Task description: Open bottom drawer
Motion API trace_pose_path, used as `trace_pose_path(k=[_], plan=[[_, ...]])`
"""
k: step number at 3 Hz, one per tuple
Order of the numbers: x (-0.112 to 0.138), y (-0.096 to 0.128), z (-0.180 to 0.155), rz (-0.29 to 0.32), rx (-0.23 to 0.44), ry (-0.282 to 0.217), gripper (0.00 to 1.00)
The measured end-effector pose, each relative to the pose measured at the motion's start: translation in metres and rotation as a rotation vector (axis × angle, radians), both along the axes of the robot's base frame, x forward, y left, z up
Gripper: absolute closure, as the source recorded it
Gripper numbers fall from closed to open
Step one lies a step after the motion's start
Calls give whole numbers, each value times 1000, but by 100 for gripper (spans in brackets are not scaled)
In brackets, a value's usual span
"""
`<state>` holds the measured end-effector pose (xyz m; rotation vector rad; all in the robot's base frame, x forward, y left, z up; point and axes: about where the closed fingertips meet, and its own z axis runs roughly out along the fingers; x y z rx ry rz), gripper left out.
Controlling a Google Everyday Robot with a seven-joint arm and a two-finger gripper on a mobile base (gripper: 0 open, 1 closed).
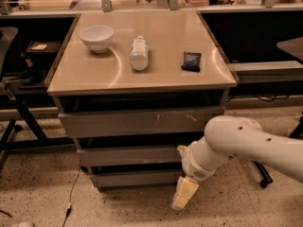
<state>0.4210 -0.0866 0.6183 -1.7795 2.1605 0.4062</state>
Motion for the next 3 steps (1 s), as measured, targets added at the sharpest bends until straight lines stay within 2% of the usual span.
trace_pose_path(k=[1, 2, 3], plan=[[13, 15, -74, -12, 45, 40, 0], [19, 29, -127, -9, 64, 112, 0], [19, 29, -129, -8, 68, 113, 0]])
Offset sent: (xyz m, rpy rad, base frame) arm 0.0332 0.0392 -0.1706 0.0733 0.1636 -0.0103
